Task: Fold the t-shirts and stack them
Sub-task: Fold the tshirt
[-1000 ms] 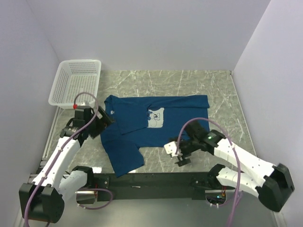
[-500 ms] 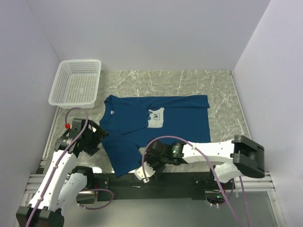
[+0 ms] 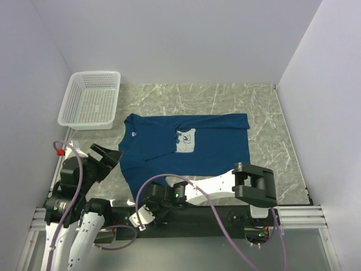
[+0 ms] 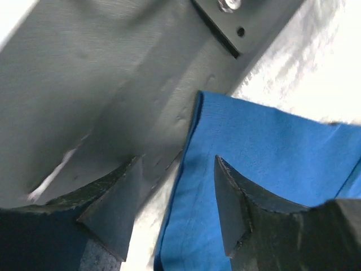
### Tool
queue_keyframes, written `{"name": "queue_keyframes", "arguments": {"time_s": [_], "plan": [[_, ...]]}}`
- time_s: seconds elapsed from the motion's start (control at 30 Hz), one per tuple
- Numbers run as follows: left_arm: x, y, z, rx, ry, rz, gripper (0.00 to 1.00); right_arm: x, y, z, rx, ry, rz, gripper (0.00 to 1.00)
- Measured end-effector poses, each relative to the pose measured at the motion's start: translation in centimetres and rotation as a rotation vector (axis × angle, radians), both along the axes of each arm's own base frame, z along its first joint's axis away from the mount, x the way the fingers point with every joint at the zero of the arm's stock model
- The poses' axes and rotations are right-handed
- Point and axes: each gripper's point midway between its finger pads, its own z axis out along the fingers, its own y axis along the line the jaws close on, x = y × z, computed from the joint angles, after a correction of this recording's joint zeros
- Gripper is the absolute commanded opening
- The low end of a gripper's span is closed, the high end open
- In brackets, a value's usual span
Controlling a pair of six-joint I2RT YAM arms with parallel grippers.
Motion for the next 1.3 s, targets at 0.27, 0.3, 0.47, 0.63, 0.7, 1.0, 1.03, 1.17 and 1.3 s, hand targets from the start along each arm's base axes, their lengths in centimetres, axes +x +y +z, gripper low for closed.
{"name": "queue_keyframes", "arguments": {"time_s": [0.27, 0.3, 0.47, 0.63, 0.7, 1.0, 1.03, 1.17, 1.3], "plan": [[-0.5, 0.4, 1.2, 0.024, -0.041, 0.004, 0.97, 0.9, 1.3, -0.9, 0.017, 0.017, -0.114, 0.54], [-0.5, 0.5, 1.1, 0.025, -0.033, 0.011, 0.97, 1.0, 1.4, -0.9, 0.019, 0.020, -0.125, 0.50], [-1.0, 1.2, 0.1, -0.020, 0.035, 0.090, 0.87, 0.5, 1.5, -1.2, 0.013, 0.049, -0.140, 0.34], [-1.7, 1.2, -1.7, -0.114, 0.165, 0.178, 0.87, 0.5, 1.4, -1.4, 0.007, 0.080, -0.165, 0.32], [-1.7, 1.1, -2.4, -0.128, 0.210, 0.193, 0.87, 0.6, 1.6, -1.4, 0.006, 0.098, -0.180, 0.32], [-1.7, 0.7, -3.7, -0.151, 0.261, 0.201, 0.86, 0.9, 1.6, -1.5, 0.001, 0.152, -0.219, 0.31], [-1.7, 0.6, -3.9, -0.153, 0.268, 0.197, 0.87, 1.0, 1.6, -1.5, 0.000, 0.159, -0.221, 0.31], [-1.9, 0.4, -4.6, -0.157, 0.288, 0.187, 0.87, 1.0, 1.6, -1.5, -0.002, 0.186, -0.224, 0.29], [-1.8, 0.2, -4.4, -0.165, 0.284, 0.175, 0.87, 0.9, 1.6, -1.5, -0.003, 0.211, -0.221, 0.28]]}}
